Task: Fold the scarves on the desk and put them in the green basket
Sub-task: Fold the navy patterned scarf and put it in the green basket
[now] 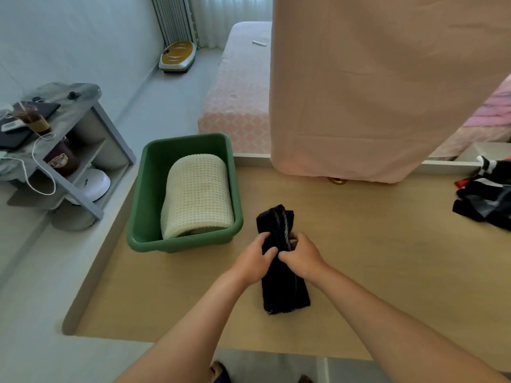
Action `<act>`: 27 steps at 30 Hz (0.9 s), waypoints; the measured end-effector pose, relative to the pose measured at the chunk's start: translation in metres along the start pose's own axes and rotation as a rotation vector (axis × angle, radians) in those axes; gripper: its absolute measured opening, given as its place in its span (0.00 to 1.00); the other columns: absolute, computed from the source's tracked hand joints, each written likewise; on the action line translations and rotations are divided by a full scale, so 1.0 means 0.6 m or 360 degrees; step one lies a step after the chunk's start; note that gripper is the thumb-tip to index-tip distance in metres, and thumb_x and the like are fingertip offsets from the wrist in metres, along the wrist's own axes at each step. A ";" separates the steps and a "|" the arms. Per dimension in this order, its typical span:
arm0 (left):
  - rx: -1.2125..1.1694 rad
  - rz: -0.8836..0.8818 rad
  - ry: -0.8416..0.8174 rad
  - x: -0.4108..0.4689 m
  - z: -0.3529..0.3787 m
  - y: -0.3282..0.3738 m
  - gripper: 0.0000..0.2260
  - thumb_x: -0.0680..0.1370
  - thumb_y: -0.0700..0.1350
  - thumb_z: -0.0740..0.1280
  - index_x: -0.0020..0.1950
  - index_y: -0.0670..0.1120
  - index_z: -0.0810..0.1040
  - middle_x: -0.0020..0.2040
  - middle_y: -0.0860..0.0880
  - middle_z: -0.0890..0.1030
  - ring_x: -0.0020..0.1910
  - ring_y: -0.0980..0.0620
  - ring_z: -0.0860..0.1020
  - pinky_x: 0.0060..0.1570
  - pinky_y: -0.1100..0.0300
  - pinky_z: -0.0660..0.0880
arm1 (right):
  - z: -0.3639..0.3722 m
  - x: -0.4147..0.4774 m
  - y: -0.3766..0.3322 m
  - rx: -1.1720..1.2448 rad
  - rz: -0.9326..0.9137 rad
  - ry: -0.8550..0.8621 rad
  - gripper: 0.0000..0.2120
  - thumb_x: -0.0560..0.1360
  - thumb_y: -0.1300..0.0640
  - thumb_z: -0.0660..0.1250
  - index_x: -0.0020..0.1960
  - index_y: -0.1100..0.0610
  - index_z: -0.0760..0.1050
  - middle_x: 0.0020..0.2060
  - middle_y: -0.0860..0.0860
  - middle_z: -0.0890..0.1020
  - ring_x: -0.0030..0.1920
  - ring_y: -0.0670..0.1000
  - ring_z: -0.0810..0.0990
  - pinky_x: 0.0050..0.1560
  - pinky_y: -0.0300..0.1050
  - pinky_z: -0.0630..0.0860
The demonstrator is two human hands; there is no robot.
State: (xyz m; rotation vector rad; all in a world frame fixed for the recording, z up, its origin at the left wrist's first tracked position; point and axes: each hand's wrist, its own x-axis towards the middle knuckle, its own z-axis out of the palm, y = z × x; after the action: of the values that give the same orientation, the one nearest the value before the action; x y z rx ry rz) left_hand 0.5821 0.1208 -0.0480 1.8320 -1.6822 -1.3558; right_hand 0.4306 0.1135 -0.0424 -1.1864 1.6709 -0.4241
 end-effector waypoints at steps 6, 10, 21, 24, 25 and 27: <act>-0.0128 0.0367 0.0293 -0.013 -0.112 0.063 0.19 0.83 0.51 0.58 0.74 0.51 0.69 0.68 0.53 0.72 0.66 0.56 0.70 0.68 0.58 0.67 | -0.012 -0.030 -0.154 0.0153 -0.0407 0.0155 0.17 0.68 0.55 0.68 0.56 0.44 0.78 0.42 0.44 0.84 0.42 0.47 0.83 0.43 0.47 0.82; -0.0332 0.0470 0.0611 -0.018 -0.220 0.069 0.15 0.82 0.53 0.58 0.66 0.52 0.77 0.59 0.52 0.76 0.61 0.53 0.74 0.65 0.53 0.71 | 0.031 -0.033 -0.258 0.0210 -0.0640 0.0113 0.15 0.67 0.55 0.67 0.51 0.40 0.77 0.40 0.47 0.84 0.40 0.49 0.83 0.42 0.48 0.81; -0.0542 0.0146 0.0595 0.001 -0.466 -0.087 0.22 0.83 0.43 0.57 0.77 0.54 0.62 0.69 0.52 0.73 0.67 0.52 0.72 0.65 0.56 0.69 | 0.266 0.051 -0.433 -0.0045 -0.0781 -0.0058 0.32 0.75 0.59 0.67 0.77 0.53 0.62 0.69 0.53 0.68 0.68 0.52 0.70 0.70 0.49 0.69; -0.0205 0.0051 0.0612 0.010 -0.482 -0.139 0.21 0.84 0.44 0.56 0.77 0.52 0.64 0.74 0.52 0.69 0.72 0.53 0.66 0.71 0.58 0.62 | 0.308 0.079 -0.434 -0.0112 -0.0744 -0.0052 0.29 0.77 0.58 0.66 0.76 0.54 0.64 0.66 0.52 0.69 0.65 0.51 0.71 0.68 0.45 0.69; -0.0191 0.0021 0.0629 0.011 -0.482 -0.151 0.21 0.84 0.44 0.55 0.78 0.51 0.63 0.74 0.50 0.69 0.72 0.52 0.66 0.71 0.58 0.62 | 0.319 0.088 -0.427 -0.0140 -0.0715 -0.0080 0.28 0.76 0.57 0.66 0.75 0.53 0.65 0.66 0.51 0.71 0.64 0.51 0.72 0.68 0.47 0.70; -0.0129 0.0032 0.0678 0.015 -0.478 -0.172 0.21 0.84 0.44 0.54 0.78 0.50 0.62 0.71 0.49 0.72 0.68 0.53 0.70 0.68 0.59 0.65 | 0.334 0.102 -0.407 -0.0176 -0.0626 -0.0214 0.27 0.76 0.55 0.66 0.75 0.52 0.67 0.66 0.51 0.74 0.63 0.51 0.75 0.67 0.52 0.73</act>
State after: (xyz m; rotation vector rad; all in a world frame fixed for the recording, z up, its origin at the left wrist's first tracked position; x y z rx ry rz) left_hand 0.8685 0.0372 0.0155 1.8851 -1.3980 -0.9240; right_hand 0.7255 -0.0002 0.0175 -1.5983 1.3591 -0.4849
